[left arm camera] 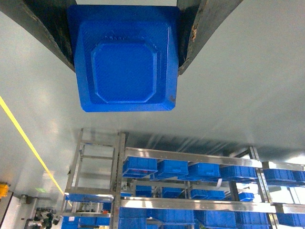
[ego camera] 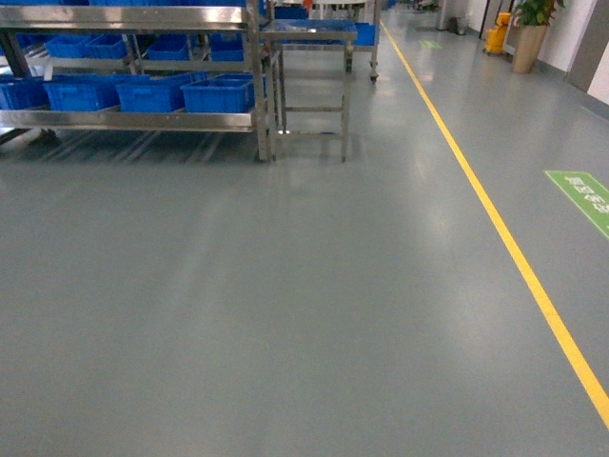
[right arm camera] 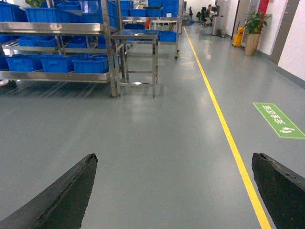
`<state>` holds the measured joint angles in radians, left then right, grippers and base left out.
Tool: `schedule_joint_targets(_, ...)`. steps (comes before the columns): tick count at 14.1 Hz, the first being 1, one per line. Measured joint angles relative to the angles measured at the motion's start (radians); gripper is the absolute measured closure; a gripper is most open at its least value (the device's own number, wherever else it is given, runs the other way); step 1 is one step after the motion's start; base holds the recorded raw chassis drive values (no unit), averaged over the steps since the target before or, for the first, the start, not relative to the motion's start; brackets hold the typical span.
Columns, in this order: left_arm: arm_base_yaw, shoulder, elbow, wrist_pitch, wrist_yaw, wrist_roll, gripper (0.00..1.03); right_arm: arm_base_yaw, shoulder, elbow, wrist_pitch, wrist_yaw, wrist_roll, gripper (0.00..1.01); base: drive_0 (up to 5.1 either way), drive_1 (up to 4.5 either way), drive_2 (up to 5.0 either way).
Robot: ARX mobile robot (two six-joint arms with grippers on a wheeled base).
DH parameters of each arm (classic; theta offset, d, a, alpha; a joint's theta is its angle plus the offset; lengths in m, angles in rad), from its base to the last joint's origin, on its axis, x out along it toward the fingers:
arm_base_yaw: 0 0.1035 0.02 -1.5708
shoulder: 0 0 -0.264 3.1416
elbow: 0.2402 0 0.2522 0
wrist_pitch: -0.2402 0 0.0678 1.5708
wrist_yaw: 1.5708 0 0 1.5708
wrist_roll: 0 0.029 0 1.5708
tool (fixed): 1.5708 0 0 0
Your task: Pick blue part to blue bin on bottom shelf
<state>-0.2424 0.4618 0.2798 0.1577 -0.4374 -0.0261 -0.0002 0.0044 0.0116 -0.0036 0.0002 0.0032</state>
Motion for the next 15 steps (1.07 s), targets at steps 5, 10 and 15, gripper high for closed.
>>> schedule_joint_targets(5,0.000,0.001,0.000,0.001,0.000,0.000,0.58,0.000,0.000,0.000,-0.003,0.000,0.000,0.03,0.1,4.19,-4.0)
schedule_joint_targets(10,0.000,0.001,0.000,0.003,0.000,0.000,0.58,0.000,-0.001,0.000,0.001,0.000,0.000,0.03,0.1,4.17,-4.1)
schedule_joint_targets(15,0.000,0.000,0.000,0.000,0.000,0.000,0.58,0.000,-0.001,0.000,0.000,0.000,0.000,0.03,-0.1,4.06,-4.2)
